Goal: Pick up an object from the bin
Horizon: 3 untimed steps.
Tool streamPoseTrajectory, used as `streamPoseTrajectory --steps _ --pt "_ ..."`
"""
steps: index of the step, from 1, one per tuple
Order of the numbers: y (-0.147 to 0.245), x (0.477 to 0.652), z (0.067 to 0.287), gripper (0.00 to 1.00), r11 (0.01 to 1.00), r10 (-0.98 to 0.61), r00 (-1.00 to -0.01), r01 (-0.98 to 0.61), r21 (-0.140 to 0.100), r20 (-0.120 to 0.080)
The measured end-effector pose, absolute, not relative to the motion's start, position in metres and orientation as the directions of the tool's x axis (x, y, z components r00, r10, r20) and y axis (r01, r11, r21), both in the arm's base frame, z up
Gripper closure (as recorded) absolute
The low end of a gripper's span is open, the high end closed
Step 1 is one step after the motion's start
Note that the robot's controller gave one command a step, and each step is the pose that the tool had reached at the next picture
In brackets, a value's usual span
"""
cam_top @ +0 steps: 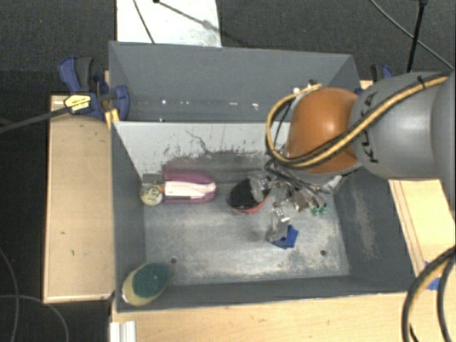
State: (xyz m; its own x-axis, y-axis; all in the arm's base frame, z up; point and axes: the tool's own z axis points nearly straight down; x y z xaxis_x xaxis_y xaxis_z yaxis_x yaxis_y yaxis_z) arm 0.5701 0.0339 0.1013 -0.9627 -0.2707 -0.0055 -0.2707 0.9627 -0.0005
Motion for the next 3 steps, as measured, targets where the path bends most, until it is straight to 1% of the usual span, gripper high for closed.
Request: streamPoseTrajectory --steps 1,2,3 --pt "0.038 0.594 0.075 0.00 0.979 -0.204 -0.979 -0.204 0.002 -0.013" --pt "0.037 0.595 0.077 1.00 0.979 -0.202 -0.979 -0.202 0.000 -0.017" --pt "0.007 0.576 0.078 1.00 0.862 -0.508 -0.861 -0.508 -0.007 -0.024"
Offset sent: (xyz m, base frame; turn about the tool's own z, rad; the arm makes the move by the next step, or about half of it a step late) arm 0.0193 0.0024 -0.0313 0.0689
